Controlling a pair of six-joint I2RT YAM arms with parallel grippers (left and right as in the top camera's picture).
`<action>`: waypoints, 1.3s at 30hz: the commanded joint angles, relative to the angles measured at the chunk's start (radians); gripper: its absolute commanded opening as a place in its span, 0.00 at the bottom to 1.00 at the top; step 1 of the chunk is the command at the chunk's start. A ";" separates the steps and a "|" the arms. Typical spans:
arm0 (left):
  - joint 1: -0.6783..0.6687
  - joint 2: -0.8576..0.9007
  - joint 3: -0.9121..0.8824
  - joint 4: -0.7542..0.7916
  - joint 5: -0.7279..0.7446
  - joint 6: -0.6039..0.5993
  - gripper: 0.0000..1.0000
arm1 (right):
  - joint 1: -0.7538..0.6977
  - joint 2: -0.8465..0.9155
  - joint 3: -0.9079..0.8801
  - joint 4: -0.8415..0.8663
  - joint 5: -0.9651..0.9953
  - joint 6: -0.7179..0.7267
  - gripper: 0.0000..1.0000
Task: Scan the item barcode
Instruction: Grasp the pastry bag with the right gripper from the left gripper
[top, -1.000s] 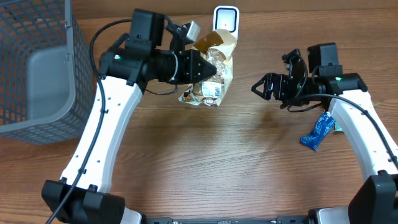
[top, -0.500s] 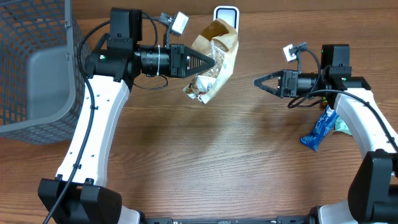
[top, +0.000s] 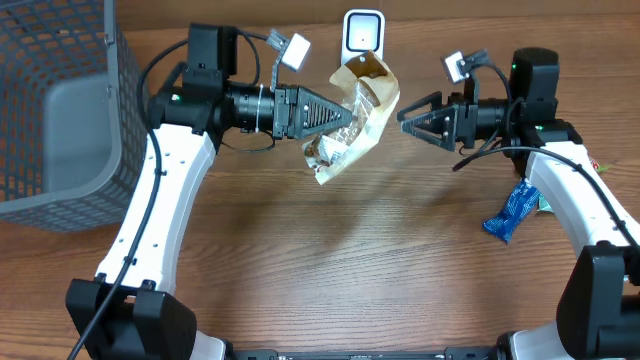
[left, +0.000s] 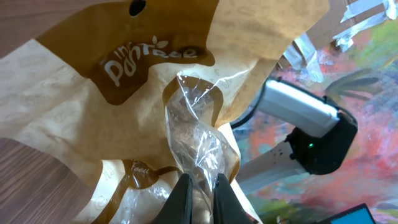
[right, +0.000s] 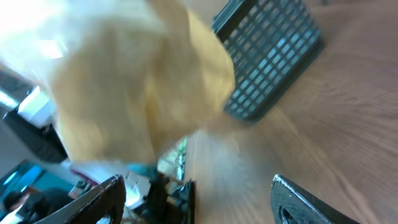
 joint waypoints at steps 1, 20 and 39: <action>0.020 0.005 -0.048 0.049 0.019 -0.030 0.04 | 0.002 0.003 0.001 0.108 0.042 0.245 0.75; 0.047 0.132 -0.070 0.341 0.092 -0.307 0.04 | 0.100 0.065 0.000 0.248 0.170 0.385 0.82; 0.006 0.137 -0.070 0.341 0.091 -0.307 0.04 | 0.245 0.111 0.000 0.312 0.367 0.387 0.41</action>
